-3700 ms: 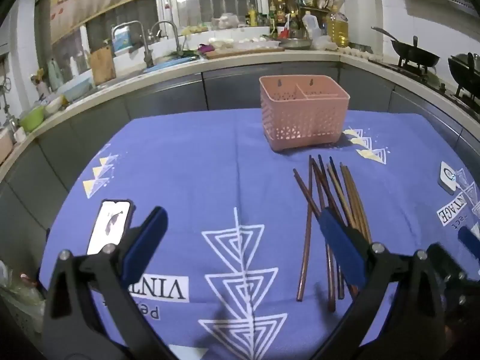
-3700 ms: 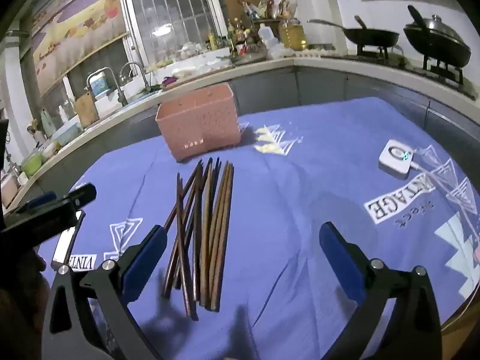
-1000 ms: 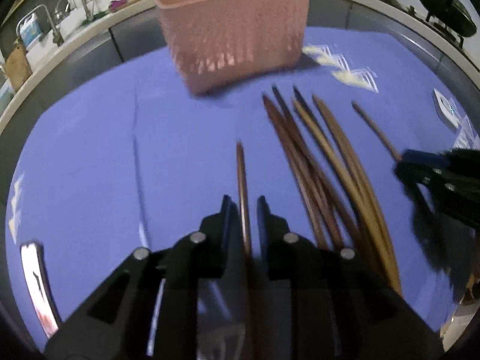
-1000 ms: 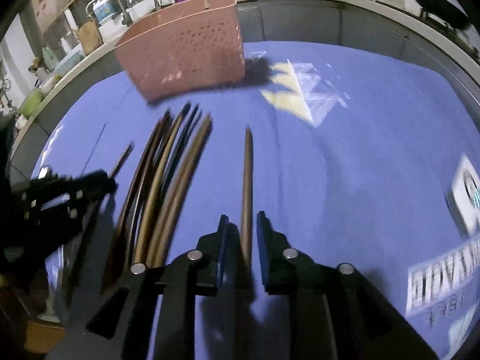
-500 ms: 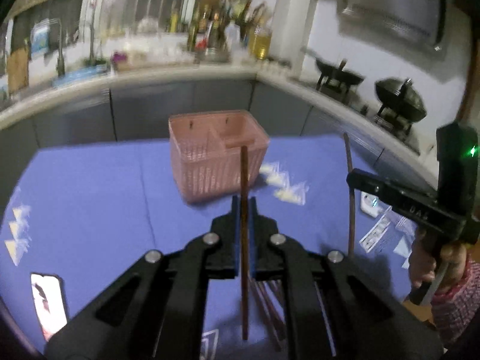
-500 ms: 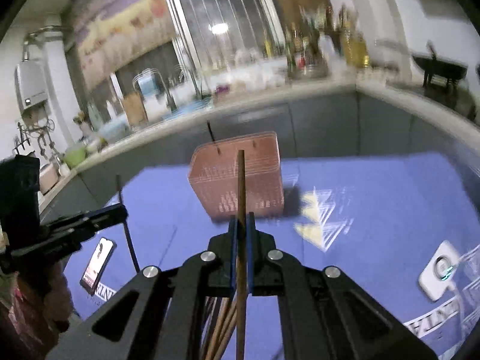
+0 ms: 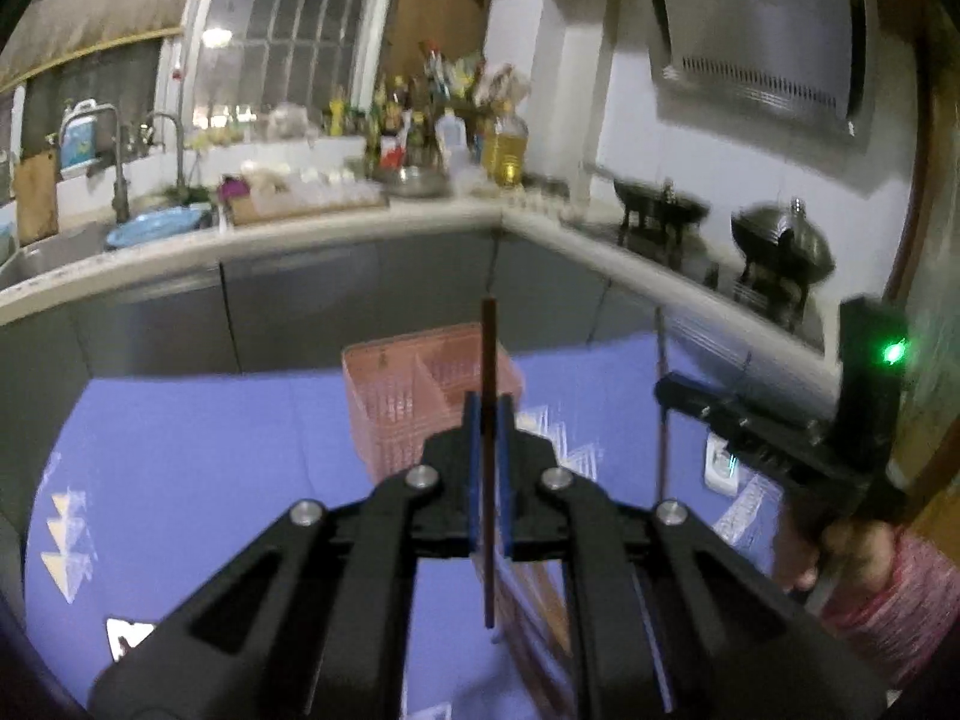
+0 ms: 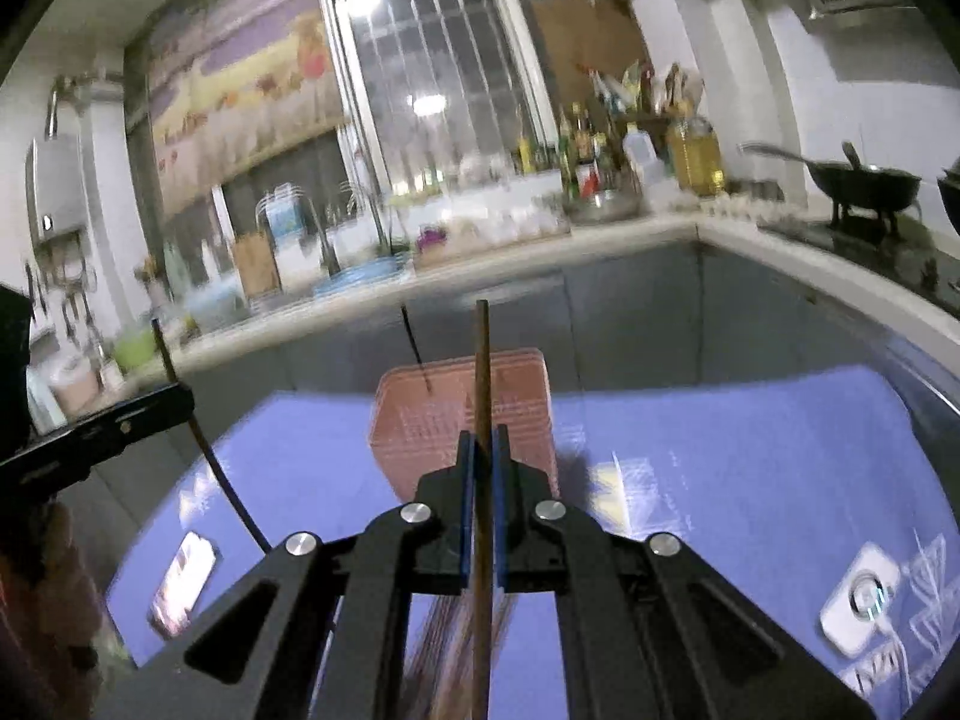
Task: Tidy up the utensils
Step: 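Lift the chopsticks upright and carry both grippers over the pink basket, then open the left gripper over the basket while the right gripper releases its chopstick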
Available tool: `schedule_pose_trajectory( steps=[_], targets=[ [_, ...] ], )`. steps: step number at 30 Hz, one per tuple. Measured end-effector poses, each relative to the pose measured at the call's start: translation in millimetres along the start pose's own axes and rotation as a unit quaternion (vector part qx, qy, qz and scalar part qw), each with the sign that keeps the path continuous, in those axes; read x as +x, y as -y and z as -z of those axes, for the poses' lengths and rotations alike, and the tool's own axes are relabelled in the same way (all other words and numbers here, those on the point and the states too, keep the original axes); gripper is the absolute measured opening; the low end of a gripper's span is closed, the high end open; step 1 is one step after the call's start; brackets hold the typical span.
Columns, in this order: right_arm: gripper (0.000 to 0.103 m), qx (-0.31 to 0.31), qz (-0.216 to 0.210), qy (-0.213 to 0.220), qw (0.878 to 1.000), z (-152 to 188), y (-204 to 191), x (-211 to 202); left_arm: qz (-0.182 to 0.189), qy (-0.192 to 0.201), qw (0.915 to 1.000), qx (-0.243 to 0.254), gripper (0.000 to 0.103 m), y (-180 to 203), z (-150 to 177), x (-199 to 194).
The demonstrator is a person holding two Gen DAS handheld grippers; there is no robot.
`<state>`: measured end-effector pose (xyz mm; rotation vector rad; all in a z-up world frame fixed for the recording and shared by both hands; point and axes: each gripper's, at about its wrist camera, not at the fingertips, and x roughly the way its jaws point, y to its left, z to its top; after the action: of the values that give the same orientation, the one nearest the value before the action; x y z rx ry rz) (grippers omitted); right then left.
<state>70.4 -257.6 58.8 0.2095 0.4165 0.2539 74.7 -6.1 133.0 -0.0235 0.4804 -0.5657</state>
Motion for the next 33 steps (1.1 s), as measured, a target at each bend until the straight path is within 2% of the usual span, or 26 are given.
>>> schedule_pose_trajectory(
  steps=[5,8,10,12,16,19,21,22,24,26,27,28,30,33],
  targets=[
    [0.005,0.01,-0.013,0.09,0.996,-63,-16,27,-0.029,0.079,0.9964,0.004,0.005,-9,-72,-3],
    [0.005,0.028,-0.026,0.129,0.991,-94,-20,59,-0.052,0.097,0.994,0.002,0.005,-17,-97,16],
    [0.005,0.029,-0.03,0.138,0.99,-101,-20,76,-0.08,0.104,0.9912,0.015,0.005,-18,-104,36],
    [0.005,0.025,-0.025,0.141,0.989,-104,-20,100,-0.093,0.095,0.9909,0.021,0.005,-23,-105,58],
    [0.005,0.033,-0.019,0.097,0.995,-86,-12,154,-0.101,0.045,0.9938,0.011,0.005,-40,-92,109],
    [0.006,0.018,-0.017,0.044,0.999,-58,-7,188,-0.101,-0.004,0.9949,-0.002,0.005,-55,-72,147],
    [0.006,0.029,-0.047,-0.02,0.998,-38,-1,205,-0.111,-0.059,0.9921,-0.004,0.024,-63,-50,173],
    [0.008,0.035,-0.055,-0.041,0.997,-33,2,208,-0.118,-0.074,0.9902,-0.009,0.038,-67,-41,179],
    [0.017,0.038,-0.064,-0.062,0.995,-25,1,205,-0.124,-0.063,0.9899,-0.026,0.041,-72,-31,173],
    [0.045,0.051,-0.071,-0.056,0.995,-21,3,186,-0.122,-0.04,0.9903,-0.053,0.044,-78,-26,155],
    [0.049,0.054,-0.071,-0.046,0.995,-20,3,176,-0.123,-0.031,0.99,-0.061,0.045,-80,-24,146],
    [0.053,0.052,-0.066,-0.029,0.996,-19,2,158,-0.124,-0.019,0.9895,-0.071,0.045,-81,-21,134],
    [0.053,0.043,-0.059,-0.015,0.997,-12,0,133,-0.129,0.005,0.9882,-0.083,0.045,-84,-11,106],
    [0.053,0.04,-0.05,-0.013,0.998,10,0,94,-0.136,0.012,0.9875,-0.079,0.045,-81,15,75]
  ],
)
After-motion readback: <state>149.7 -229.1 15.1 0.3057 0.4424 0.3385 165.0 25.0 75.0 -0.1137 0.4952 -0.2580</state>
